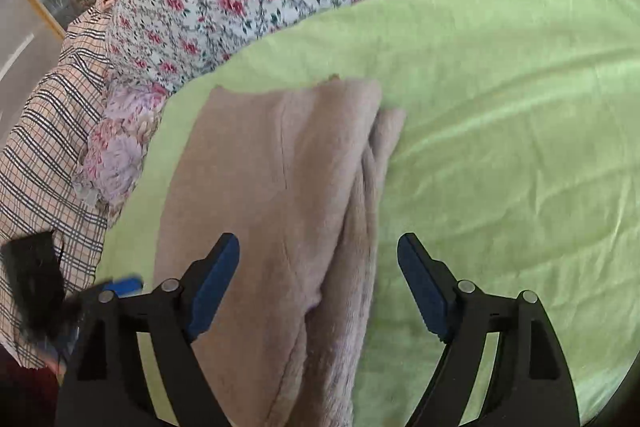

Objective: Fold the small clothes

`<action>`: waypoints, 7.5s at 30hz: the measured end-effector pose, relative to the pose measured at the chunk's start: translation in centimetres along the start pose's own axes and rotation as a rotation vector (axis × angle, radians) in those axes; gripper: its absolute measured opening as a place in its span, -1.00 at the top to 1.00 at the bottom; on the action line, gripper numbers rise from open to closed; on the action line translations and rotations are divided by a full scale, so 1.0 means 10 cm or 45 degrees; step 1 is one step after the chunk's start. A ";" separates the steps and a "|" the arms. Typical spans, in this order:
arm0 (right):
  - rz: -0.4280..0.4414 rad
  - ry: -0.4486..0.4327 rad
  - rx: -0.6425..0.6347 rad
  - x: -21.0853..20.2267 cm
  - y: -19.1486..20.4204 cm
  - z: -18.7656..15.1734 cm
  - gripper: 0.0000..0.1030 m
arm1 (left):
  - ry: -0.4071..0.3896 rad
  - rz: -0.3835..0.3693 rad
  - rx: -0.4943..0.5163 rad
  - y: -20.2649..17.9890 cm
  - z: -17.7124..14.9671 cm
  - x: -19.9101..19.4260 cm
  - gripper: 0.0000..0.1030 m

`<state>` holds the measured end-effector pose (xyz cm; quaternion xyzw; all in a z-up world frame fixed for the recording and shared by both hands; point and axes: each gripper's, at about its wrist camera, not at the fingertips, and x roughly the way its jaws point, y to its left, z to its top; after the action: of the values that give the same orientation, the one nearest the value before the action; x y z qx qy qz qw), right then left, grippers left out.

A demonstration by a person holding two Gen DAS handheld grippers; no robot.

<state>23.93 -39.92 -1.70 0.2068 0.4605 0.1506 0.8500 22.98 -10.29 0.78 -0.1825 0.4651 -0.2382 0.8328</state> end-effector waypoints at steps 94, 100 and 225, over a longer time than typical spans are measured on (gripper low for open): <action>0.162 0.045 -0.073 0.14 1.56 -1.64 0.03 | -0.083 0.472 0.167 0.66 -1.73 -1.32 -0.48; 0.185 0.042 -0.114 0.14 1.62 -1.62 0.89 | -0.101 0.645 0.088 0.79 -1.68 -1.15 0.21; 0.033 -0.085 0.064 0.21 1.38 -1.14 0.44 | -0.139 0.372 -0.004 0.78 -1.34 -1.51 -0.04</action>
<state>14.51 -24.59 -2.02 0.2387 0.4329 0.1430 0.8574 6.31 3.55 0.34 -0.1268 0.4413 -0.1036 0.8823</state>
